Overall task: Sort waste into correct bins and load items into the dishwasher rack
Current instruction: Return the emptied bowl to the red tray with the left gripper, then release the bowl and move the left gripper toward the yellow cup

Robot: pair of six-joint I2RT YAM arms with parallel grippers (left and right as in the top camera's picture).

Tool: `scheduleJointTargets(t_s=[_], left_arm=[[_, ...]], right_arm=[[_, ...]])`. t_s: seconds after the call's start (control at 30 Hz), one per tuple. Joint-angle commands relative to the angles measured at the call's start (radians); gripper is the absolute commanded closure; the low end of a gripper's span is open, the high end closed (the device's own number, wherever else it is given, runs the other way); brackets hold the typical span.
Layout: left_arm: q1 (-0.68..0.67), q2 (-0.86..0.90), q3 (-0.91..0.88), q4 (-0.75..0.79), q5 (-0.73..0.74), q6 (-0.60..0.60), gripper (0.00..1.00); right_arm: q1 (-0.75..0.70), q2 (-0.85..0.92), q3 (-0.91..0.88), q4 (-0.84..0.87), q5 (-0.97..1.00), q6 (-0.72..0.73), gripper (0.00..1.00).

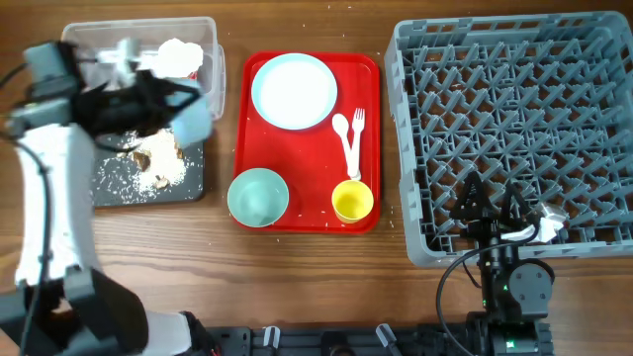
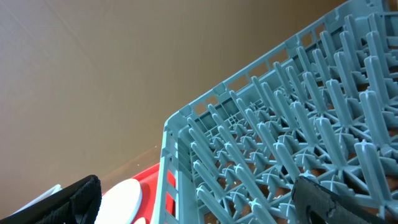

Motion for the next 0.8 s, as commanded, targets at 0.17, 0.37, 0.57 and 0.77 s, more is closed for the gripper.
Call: scheduleJointTargets(t_s=[0.17, 0.37, 0.57, 0.77], left_arm=[[-0.522, 0.029, 0.008, 0.051, -0.769, -0.076, 0.96], [-0.697, 0.126, 0.008, 0.135, -0.94, -0.076, 0.96], [-0.751, 0.179, 0.007, 0.145, -0.949, -0.076, 0.96], [-0.772, 0.24, 0.007, 0.181, -0.948, -0.076, 0.96]], right_arm=[[0.006, 0.0, 0.071, -0.011, -0.051, -0.18, 0.0], [0.006, 0.147, 0.279, -0.157, -0.119, -0.257, 0.0], [0.007, 0.433, 0.596, -0.34, -0.135, -0.308, 0.0], [0.007, 0.789, 0.998, -0.624, -0.224, -0.335, 0.0]])
